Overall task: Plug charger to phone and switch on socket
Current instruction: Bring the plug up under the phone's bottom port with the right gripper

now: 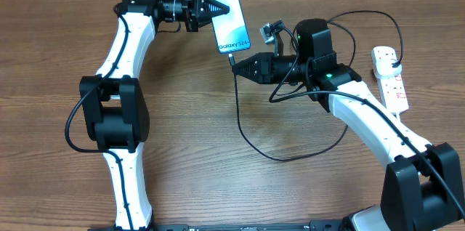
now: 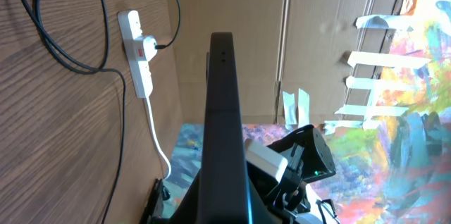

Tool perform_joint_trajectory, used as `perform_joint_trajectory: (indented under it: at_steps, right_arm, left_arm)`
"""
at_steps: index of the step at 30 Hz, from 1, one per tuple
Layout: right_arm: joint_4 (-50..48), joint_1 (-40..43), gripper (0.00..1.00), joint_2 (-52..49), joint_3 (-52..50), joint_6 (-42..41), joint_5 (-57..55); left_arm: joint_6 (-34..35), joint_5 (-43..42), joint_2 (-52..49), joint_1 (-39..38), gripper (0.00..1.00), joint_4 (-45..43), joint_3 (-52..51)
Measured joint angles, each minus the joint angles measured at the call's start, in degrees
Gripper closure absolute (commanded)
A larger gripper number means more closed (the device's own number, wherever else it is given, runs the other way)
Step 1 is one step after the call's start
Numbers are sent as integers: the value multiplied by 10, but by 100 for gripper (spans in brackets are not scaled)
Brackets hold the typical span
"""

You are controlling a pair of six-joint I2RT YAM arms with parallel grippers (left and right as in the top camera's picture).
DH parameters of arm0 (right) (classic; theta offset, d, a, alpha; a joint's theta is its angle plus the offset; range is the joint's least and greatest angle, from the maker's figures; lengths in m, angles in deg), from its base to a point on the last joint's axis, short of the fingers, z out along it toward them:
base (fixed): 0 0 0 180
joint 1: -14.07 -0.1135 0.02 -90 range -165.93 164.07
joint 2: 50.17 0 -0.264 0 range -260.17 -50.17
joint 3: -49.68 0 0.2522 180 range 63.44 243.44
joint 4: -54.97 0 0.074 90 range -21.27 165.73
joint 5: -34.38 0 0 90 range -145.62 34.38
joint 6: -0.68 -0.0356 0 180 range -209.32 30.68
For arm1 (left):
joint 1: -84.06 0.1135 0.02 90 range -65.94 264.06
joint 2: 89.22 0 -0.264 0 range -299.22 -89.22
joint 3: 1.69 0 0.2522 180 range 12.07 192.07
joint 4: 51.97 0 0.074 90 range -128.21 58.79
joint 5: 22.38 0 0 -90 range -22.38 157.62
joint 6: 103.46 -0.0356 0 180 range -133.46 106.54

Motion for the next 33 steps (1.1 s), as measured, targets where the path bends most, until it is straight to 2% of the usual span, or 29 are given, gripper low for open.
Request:
perform_joint_trajectory:
  at_steps: [33]
  right_arm:
    - [-8,21,96,0,0,-9,-2]
  left_arm:
    - [0,0,0,3,96,0,0]
